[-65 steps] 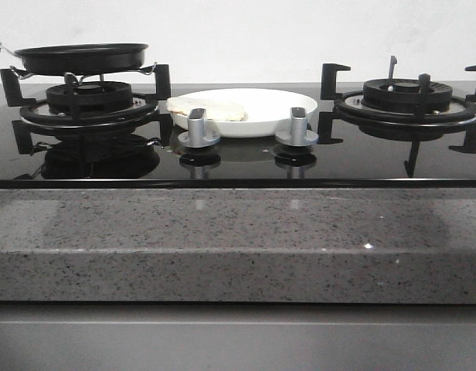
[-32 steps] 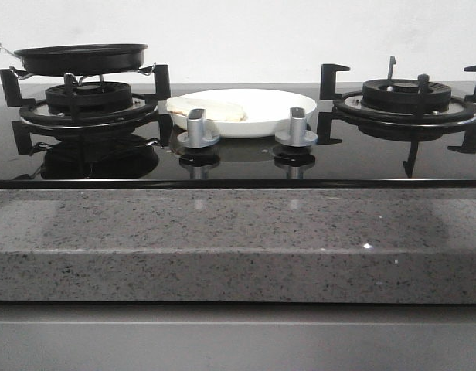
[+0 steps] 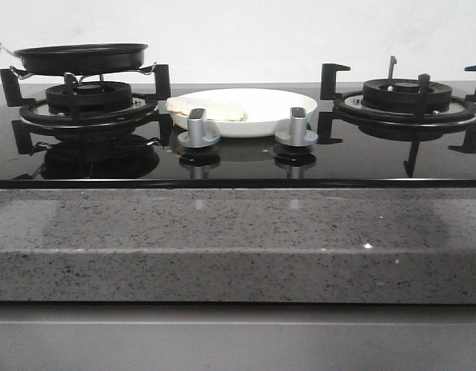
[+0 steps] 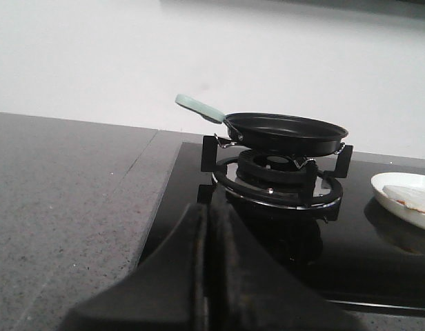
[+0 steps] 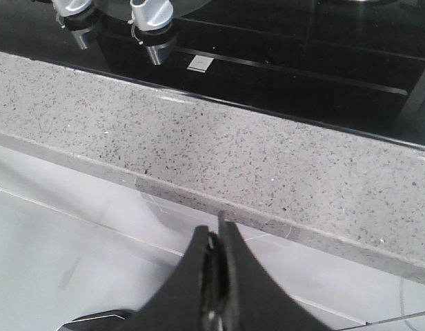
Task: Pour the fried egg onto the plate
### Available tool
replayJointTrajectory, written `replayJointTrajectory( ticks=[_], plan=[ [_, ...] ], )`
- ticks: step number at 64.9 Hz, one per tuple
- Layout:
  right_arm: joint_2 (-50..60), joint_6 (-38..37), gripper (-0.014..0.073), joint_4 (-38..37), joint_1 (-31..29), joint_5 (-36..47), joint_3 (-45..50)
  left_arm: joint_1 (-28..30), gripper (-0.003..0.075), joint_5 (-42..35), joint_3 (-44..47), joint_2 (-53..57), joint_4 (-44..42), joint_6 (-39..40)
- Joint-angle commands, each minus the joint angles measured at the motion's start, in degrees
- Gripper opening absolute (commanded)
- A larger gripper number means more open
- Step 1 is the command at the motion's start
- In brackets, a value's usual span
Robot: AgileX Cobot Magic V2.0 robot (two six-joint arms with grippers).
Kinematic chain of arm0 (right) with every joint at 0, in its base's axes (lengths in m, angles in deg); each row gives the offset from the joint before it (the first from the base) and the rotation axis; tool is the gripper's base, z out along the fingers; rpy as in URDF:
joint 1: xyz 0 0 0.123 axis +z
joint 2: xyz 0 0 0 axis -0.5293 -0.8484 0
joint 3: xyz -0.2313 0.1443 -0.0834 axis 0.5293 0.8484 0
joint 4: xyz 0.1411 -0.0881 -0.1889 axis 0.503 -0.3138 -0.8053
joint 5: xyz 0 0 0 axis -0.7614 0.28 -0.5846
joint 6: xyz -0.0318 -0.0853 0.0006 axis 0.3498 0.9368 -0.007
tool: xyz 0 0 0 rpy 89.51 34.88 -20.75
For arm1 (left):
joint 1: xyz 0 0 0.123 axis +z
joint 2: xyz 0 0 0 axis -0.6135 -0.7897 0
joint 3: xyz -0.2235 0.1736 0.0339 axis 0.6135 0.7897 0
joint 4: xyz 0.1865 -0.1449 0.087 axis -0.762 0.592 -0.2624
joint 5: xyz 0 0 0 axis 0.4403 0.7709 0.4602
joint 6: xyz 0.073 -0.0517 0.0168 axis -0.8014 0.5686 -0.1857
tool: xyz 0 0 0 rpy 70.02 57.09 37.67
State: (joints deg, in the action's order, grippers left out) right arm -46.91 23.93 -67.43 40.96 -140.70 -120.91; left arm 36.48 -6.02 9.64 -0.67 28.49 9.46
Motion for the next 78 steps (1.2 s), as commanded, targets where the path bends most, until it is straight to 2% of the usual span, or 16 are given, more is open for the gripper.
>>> replayJointTrajectory(
  ticks=[1,62,69,78],
  plan=[
    [-0.5,0.5,-0.0067,0.3,0.0,3.5,-1.5,0.0,-0.0019,-5.6,0.3,1.0,2.2,-2.9],
    [-0.5,0.5,-0.0067,0.1,0.0,3.5,-1.5,0.0,-0.0019,-5.1,0.3,1.0,3.7,-4.1],
    [0.3,0.6,-0.0067,-3.7,-0.3,5.8,-0.8,0.0,-0.0019,-5.1,0.3,1.0,3.7,-4.1],
    [4.4,1.5,-0.0066,-5.5,-2.7,16.5,4.8,0.0,-0.0019,-5.1,0.3,1.0,3.7,-4.1]
  ],
)
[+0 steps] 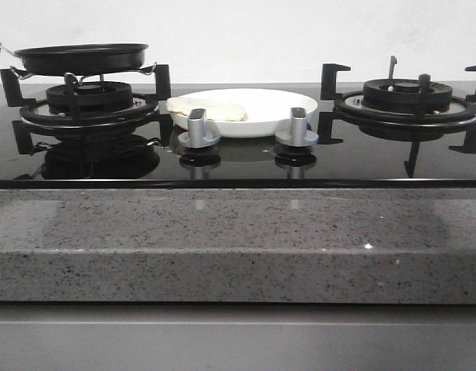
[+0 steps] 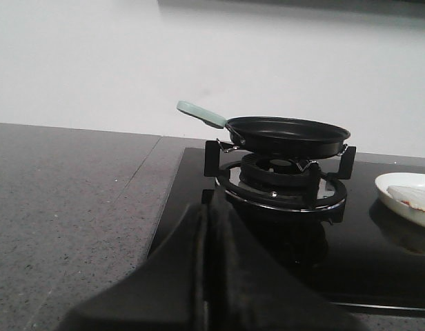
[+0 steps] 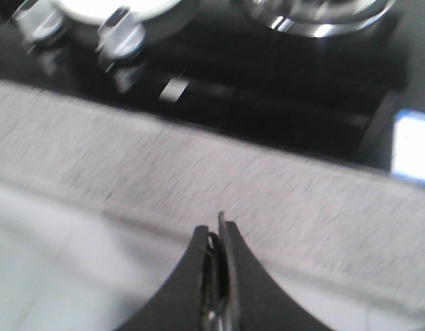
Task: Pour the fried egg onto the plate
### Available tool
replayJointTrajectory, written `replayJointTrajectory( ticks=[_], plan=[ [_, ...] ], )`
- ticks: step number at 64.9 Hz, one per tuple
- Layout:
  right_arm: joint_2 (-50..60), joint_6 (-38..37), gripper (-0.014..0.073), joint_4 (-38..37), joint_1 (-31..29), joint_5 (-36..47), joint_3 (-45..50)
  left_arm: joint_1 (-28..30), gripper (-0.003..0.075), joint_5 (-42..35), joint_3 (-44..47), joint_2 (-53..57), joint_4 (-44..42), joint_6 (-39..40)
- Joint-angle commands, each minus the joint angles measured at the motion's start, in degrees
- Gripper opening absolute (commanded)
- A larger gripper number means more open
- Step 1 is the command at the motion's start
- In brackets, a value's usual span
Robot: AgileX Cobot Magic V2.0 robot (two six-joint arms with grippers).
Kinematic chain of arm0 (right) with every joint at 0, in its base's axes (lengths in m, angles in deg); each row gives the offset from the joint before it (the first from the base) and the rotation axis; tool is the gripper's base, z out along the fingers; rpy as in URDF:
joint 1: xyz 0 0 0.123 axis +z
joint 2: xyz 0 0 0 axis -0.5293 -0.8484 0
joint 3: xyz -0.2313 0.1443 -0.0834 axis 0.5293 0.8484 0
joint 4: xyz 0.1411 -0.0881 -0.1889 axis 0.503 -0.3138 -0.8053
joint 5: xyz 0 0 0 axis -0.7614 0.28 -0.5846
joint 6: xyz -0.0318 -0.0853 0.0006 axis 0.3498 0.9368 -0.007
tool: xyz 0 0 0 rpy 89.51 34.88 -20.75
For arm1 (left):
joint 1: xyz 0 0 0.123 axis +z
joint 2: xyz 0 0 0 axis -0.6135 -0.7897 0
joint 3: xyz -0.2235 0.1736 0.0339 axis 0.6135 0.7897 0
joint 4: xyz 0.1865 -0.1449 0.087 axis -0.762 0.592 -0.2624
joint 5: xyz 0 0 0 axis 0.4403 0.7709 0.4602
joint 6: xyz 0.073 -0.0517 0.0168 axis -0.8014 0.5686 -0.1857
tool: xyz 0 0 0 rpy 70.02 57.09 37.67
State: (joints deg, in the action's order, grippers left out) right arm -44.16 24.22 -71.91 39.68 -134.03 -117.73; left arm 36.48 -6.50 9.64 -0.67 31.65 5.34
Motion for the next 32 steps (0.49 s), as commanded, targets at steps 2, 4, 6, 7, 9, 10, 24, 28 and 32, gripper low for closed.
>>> replayJointTrajectory(
  ticks=[2,4,6,7,9,10,24,28,32],
  plan=[
    [2.7,1.2,-0.0066,-1.0,-2.0,12.3,3.4,0.0,-0.0019,-4.6,0.3,1.0,0.6,0.0],
    [4.2,1.2,-0.0066,-1.0,-2.8,15.3,5.8,0.0,-0.0019,-4.6,0.3,1.0,0.6,0.0],
    [5.4,1.2,-0.0066,-1.0,-3.6,17.6,7.7,0.0,-0.0019,-4.6,0.3,1.0,0.6,0.0],
    [6.0,1.2,-0.0066,-1.0,-4.0,18.6,8.7,0.0,-0.0019,-4.6,0.3,1.0,0.6,0.0],
    [7.7,1.2,-0.0066,-1.0,-5.1,21.0,11.1,0.0,-0.0019,-4.6,0.3,1.0,0.6,0.0],
    [8.4,1.2,-0.0066,-1.0,-5.5,21.8,12.1,0.0,-0.0019,-4.6,0.3,1.0,0.6,0.0],
    [17.3,1.2,-0.0066,-1.0,-9.3,31.6,24.9,0.0,-0.0019,-4.6,0.3,1.0,0.6,0.0],
    [18.5,1.2,-0.0066,-1.0,-10.0,35.5,28.0,0.0,-0.0019,-4.6,0.3,1.0,0.6,0.0],
    [19.2,1.2,-0.0066,-1.0,-10.7,39.6,31.0,0.0,-0.0019,-4.6,0.3,1.0,0.6,0.0]
  ],
)
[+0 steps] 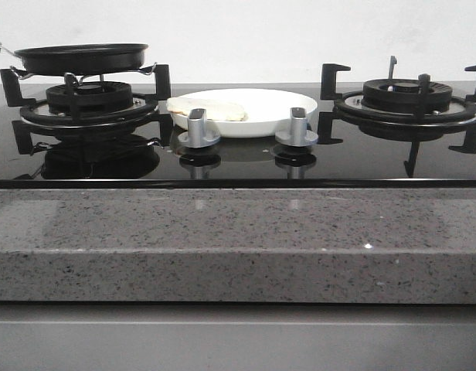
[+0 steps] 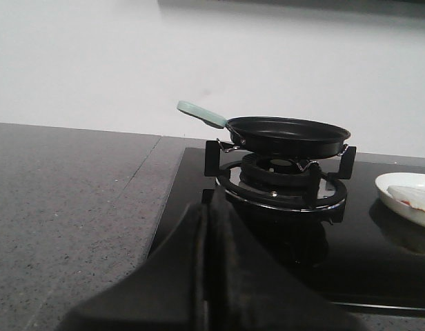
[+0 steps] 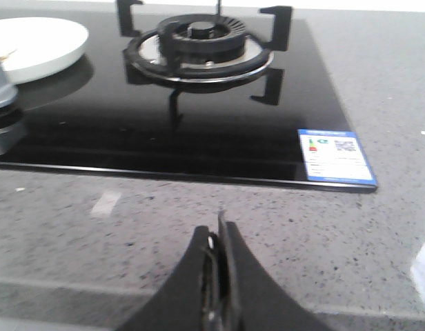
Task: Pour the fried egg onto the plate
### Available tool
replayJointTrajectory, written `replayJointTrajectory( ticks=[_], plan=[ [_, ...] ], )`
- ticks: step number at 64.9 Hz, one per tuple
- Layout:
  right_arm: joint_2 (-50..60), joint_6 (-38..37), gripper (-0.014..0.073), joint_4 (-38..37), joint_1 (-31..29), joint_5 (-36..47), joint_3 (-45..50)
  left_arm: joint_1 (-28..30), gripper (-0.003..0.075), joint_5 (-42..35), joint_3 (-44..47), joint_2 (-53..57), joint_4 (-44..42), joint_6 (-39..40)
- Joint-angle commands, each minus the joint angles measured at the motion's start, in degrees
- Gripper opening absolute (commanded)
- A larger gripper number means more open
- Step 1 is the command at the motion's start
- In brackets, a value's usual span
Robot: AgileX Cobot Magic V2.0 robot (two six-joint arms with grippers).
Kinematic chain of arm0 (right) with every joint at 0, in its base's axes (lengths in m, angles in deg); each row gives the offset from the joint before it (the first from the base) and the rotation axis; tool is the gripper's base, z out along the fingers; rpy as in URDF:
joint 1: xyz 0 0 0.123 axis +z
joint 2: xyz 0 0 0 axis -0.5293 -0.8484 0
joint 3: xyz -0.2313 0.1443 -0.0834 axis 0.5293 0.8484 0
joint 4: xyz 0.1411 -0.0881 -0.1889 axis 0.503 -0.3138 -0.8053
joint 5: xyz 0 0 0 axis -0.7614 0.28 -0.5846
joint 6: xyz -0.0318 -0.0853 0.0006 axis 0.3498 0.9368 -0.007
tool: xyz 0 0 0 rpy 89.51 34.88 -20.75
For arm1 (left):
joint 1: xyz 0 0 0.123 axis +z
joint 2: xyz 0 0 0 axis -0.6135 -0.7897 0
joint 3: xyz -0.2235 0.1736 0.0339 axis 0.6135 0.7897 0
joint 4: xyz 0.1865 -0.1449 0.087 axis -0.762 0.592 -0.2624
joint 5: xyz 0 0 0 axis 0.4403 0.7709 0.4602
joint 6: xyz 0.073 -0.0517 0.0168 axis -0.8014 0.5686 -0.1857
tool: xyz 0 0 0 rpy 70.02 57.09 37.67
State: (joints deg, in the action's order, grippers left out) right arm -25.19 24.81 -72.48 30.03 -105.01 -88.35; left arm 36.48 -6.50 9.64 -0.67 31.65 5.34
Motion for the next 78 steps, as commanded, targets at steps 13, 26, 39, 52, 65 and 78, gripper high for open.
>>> replayJointTrajectory(
  ticks=[13,26,39,52,65,78],
  plan=[
    [2.1,0.6,-0.0066,-0.2,-1.3,19.6,6.0,0.0,-0.0019,-4.6,0.3,1.0,0.6,0.0],
    [2.1,0.6,-0.0066,-0.2,-1.3,20.5,6.2,0.0,-0.0019,-4.6,0.3,1.0,0.6,0.0],
    [2.1,0.6,-0.0066,-0.2,-1.3,20.7,6.2,0.0,-0.0019,-4.6,0.3,1.0,0.6,0.0],
    [2.2,-9.6,-0.0066,-9.8,-1.3,23.0,6.2,0.0,-0.0019,-4.6,0.3,1.0,0.6,0.0],
    [2.2,-11.7,-0.0066,-11.8,-1.3,23.4,6.2,0.0,-0.0019,-4.6,0.3,1.0,0.6,0.0],
    [2.1,-11.6,-0.0066,-11.7,-1.3,23.4,6.2,0.0,-0.0019,-4.6,0.3,1.0,0.6,0.0]
  ],
)
